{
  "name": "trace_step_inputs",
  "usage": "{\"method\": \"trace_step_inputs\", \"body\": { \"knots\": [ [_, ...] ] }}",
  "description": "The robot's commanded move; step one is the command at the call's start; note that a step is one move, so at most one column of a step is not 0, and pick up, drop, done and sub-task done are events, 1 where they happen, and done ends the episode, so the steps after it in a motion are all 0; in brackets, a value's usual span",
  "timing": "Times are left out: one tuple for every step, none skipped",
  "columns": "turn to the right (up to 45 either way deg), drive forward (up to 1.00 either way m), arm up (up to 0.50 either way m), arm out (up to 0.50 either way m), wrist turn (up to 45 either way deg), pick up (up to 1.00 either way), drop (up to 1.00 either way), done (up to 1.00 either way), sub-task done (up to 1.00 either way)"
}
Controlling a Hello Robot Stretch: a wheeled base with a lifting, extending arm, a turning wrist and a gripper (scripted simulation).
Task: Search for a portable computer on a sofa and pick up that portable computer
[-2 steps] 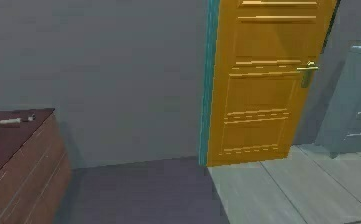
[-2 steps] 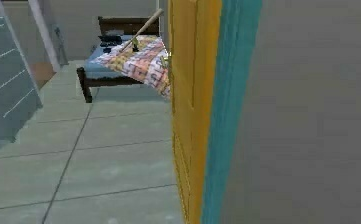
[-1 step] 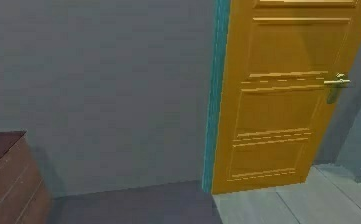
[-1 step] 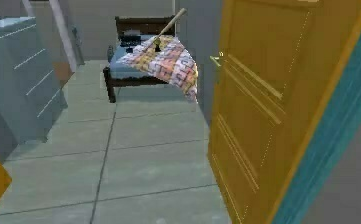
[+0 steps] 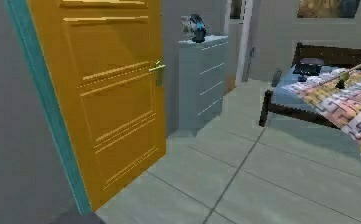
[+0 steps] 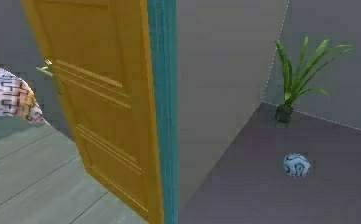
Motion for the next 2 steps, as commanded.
{"method": "trace_step_inputs", "body": {
  "knots": [
    [18.0,0.0,0.0,0.0,0.0,0.0,0.0,0.0,0.0],
    [0.0,1.0,0.0,0.0,0.0,0.0,0.0,0.0,0.0]
  ]
}}
